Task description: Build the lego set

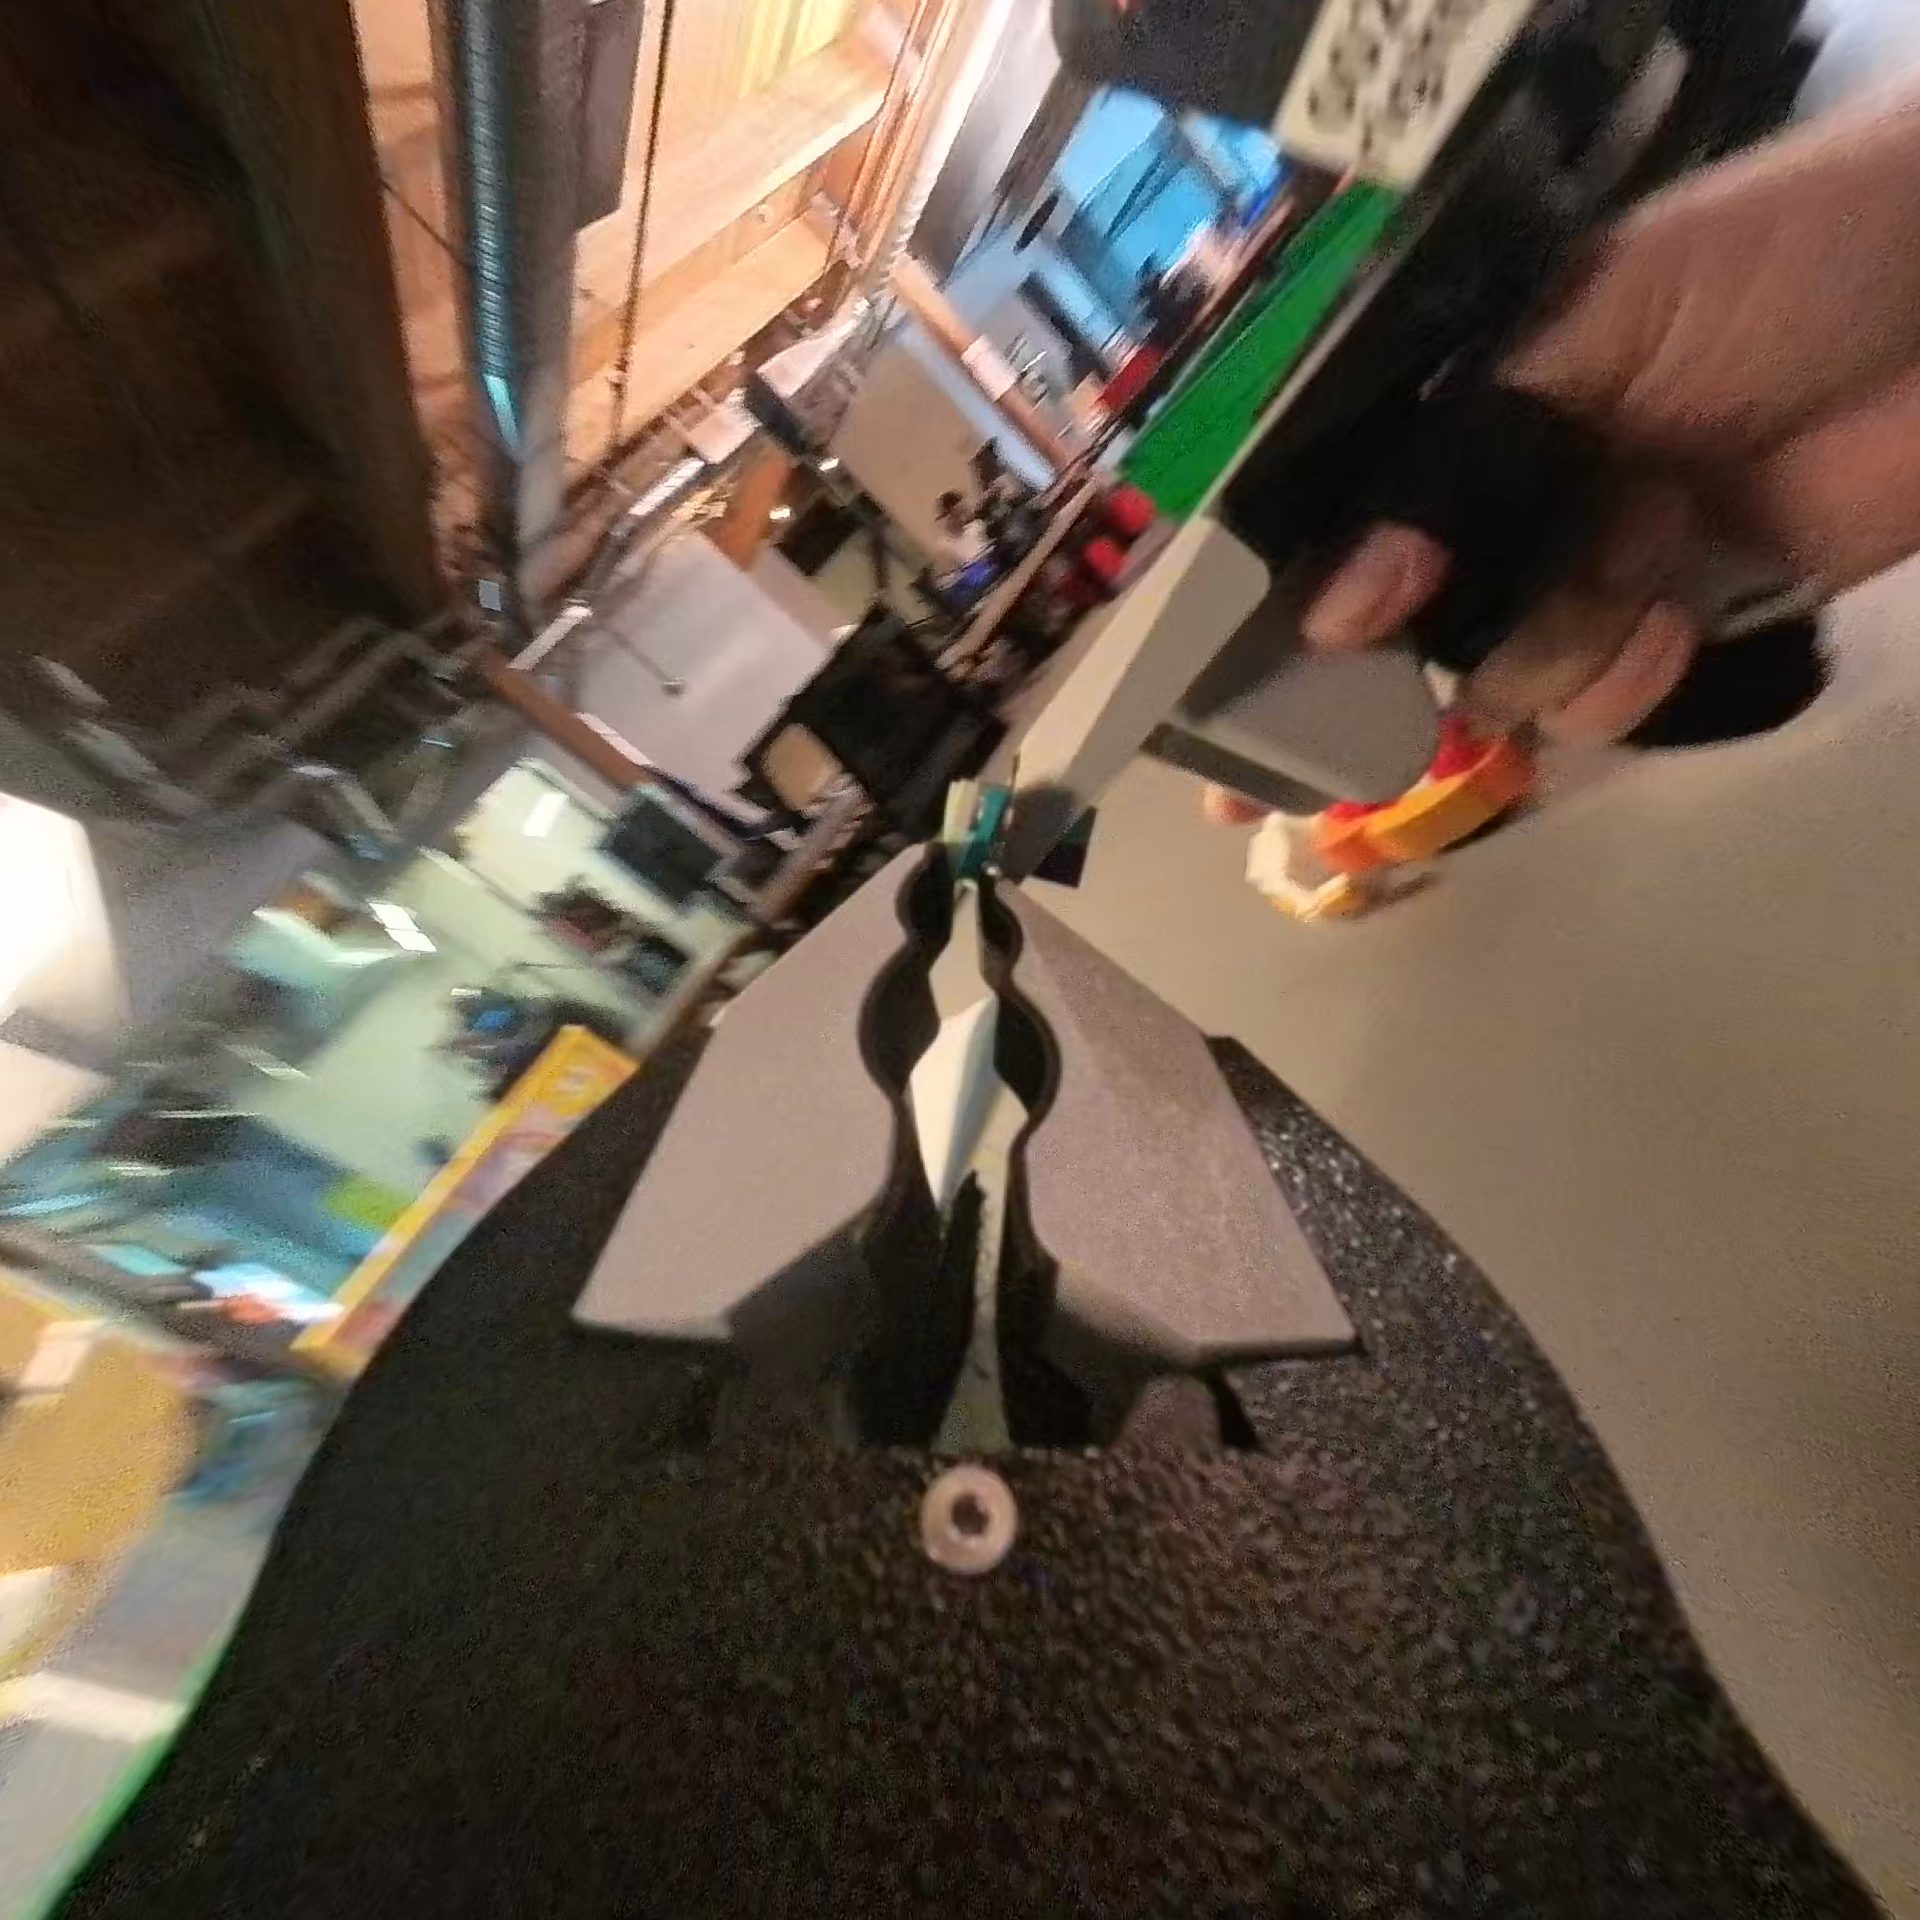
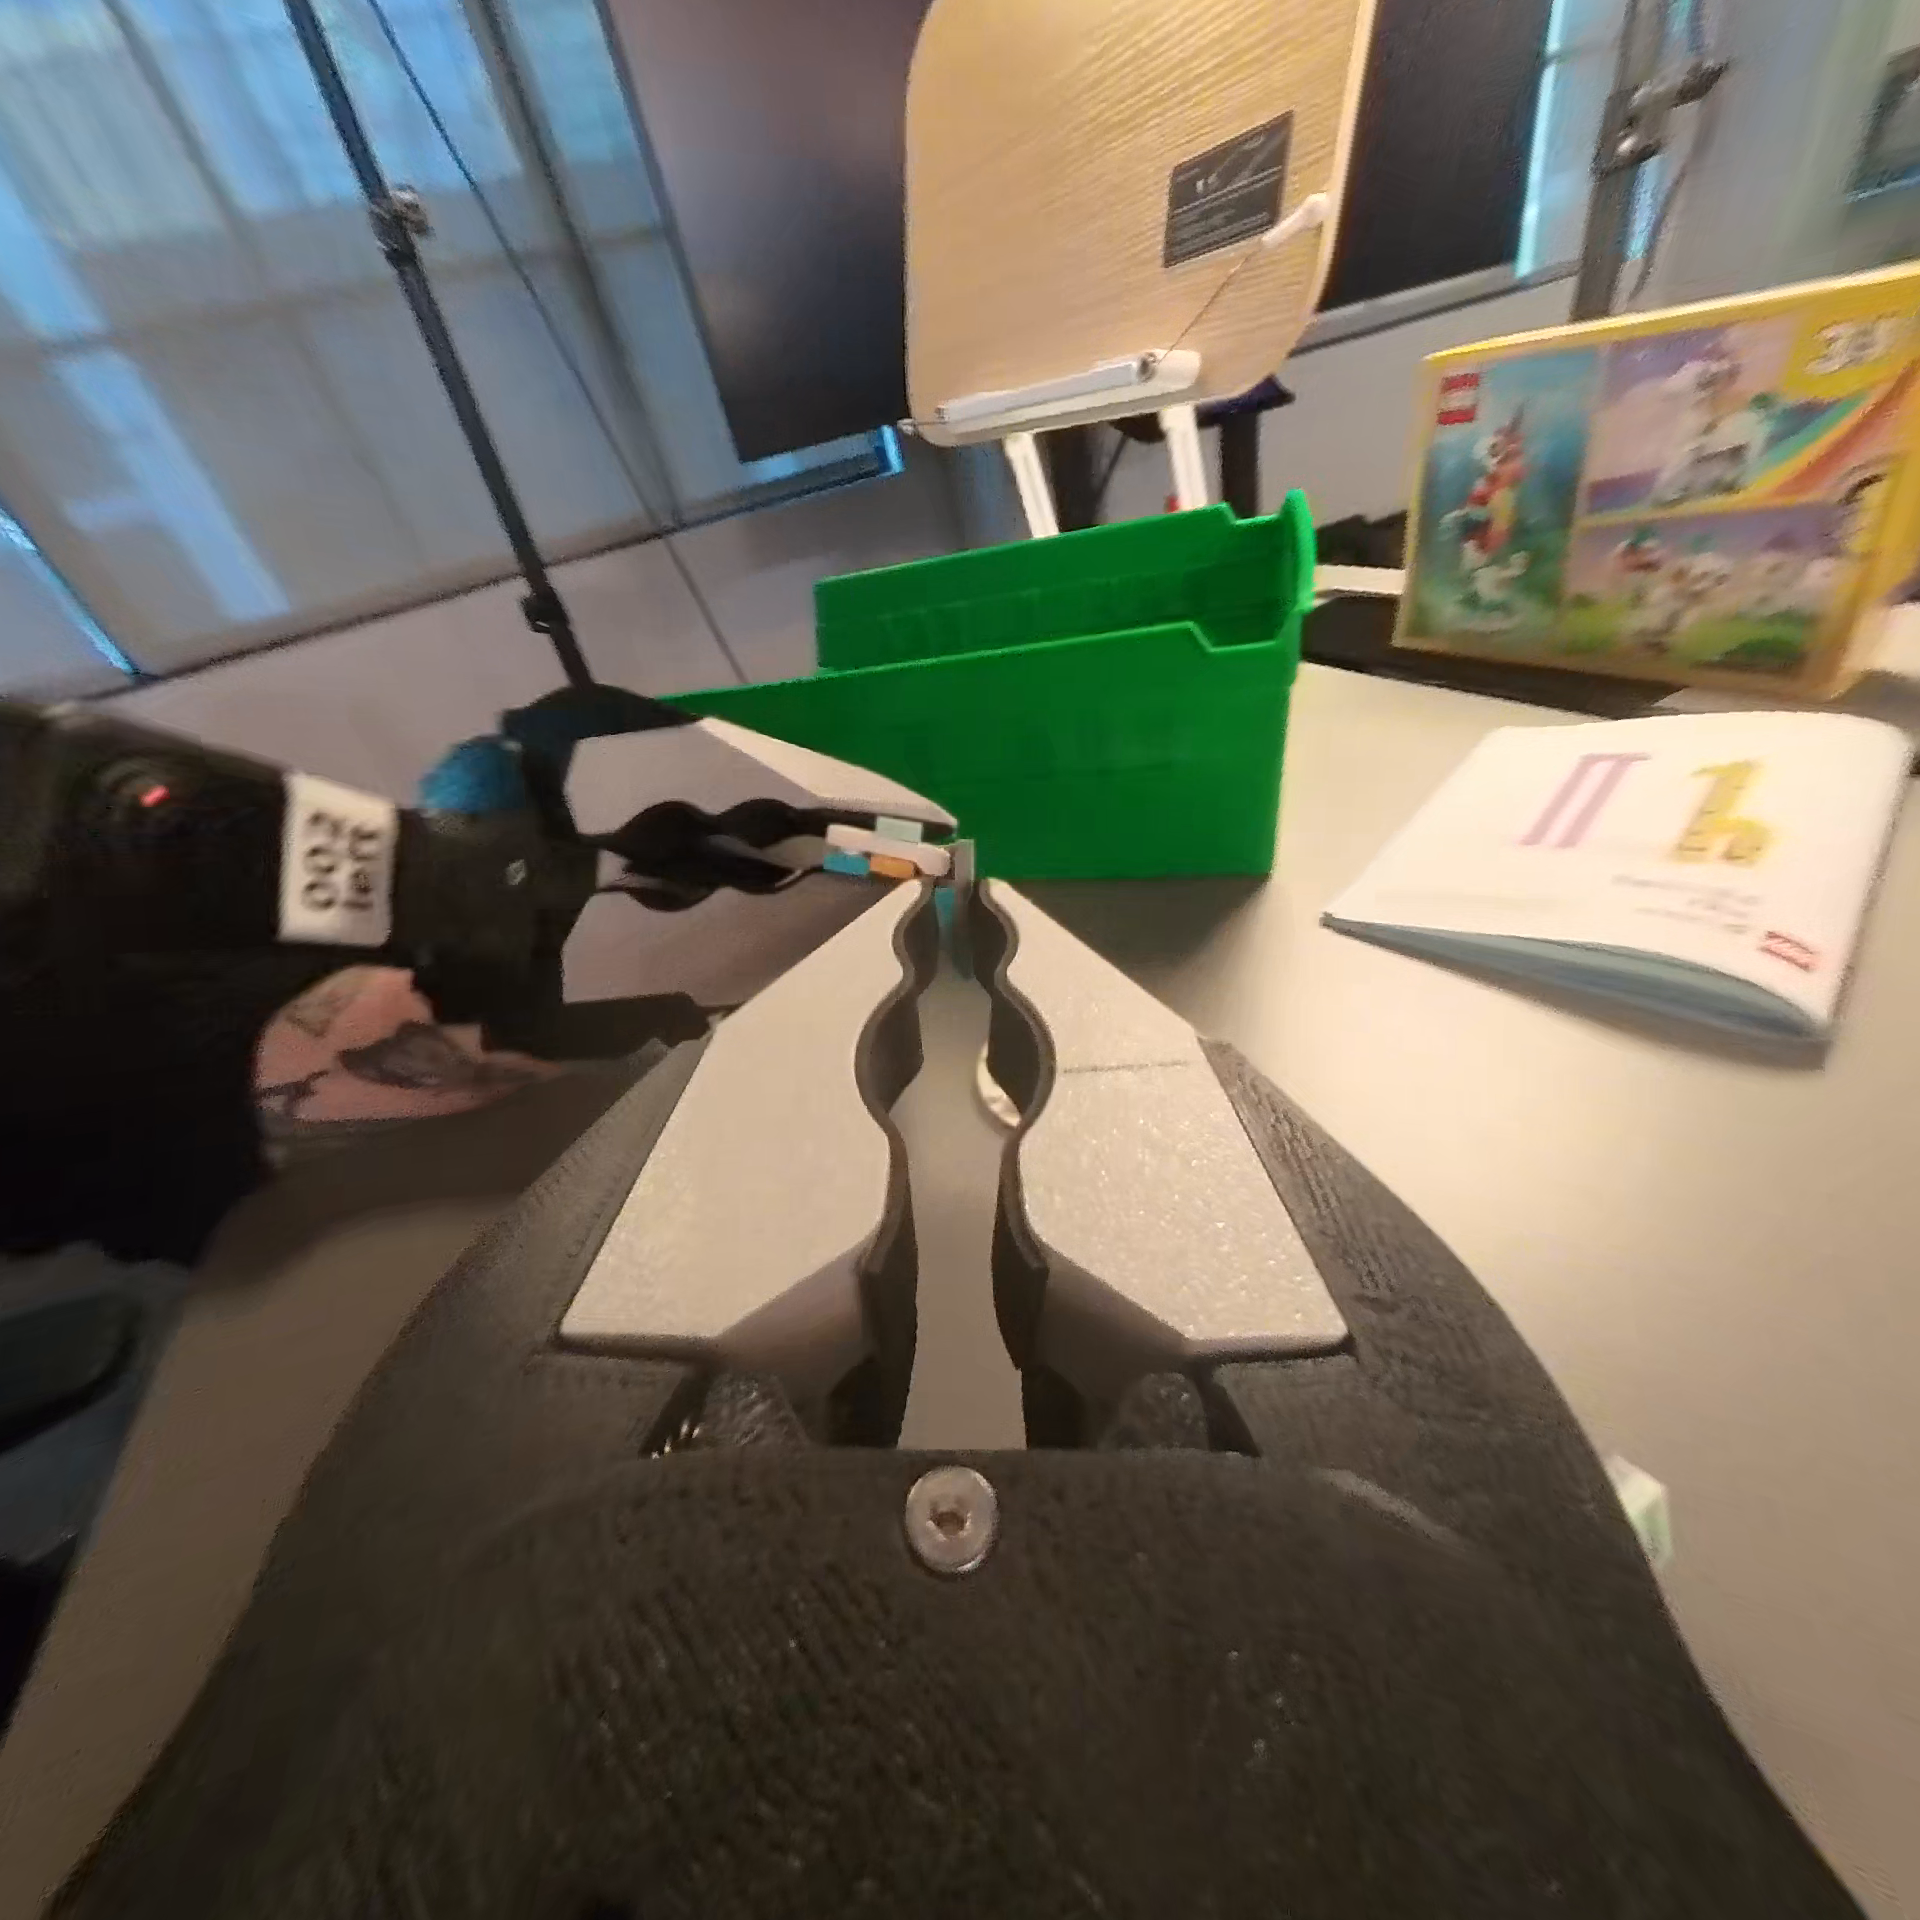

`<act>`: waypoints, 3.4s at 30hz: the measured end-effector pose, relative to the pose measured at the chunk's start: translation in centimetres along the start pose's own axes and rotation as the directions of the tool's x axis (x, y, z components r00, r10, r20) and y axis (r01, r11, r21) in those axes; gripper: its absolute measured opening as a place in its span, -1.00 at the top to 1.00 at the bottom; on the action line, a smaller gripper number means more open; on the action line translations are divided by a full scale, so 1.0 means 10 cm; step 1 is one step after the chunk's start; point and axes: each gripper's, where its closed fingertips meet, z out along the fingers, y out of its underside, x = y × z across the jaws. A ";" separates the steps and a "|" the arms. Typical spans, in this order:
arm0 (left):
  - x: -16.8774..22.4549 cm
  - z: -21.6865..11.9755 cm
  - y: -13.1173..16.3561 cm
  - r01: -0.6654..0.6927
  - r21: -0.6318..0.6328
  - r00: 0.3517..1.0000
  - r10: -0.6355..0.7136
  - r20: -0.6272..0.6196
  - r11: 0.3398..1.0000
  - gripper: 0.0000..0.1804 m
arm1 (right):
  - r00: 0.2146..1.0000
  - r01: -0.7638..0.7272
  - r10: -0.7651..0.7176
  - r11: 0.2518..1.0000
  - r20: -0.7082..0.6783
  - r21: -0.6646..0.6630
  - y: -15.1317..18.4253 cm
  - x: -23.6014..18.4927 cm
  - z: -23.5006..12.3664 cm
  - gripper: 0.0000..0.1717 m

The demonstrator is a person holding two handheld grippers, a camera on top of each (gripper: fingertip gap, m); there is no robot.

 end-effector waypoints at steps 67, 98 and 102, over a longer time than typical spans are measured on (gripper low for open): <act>0.16 -0.18 -0.20 0.821 -0.044 0.449 -0.691 -0.567 0.570 0.87 | 0.978 -0.049 0.019 0.989 0.209 0.137 -0.16 -0.30 -0.08 0.67; 0.12 -0.21 -0.27 0.915 -0.124 0.229 -0.746 -0.626 0.385 0.81 | 0.971 0.130 -0.157 0.979 0.178 0.158 -0.17 -0.33 -0.12 0.79; 0.06 -0.21 -0.26 0.932 -0.128 0.190 -0.758 -0.624 0.339 0.71 | 0.972 0.025 -0.063 0.986 0.226 0.166 -0.22 -0.27 -0.20 0.80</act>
